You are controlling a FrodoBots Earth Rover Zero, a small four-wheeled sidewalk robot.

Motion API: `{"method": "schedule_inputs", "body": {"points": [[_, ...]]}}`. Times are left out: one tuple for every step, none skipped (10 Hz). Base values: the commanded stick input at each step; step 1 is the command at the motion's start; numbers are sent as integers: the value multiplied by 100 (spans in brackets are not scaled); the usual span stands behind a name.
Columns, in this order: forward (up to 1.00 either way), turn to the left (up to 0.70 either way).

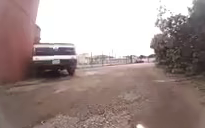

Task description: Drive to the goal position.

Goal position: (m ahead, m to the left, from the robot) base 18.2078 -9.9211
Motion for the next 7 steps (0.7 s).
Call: {"method": "schedule_inputs", "body": {"points": [[70, 0], [70, 0], [70, 0], [70, 0], [70, 0], [70, 0], [70, -14]]}}
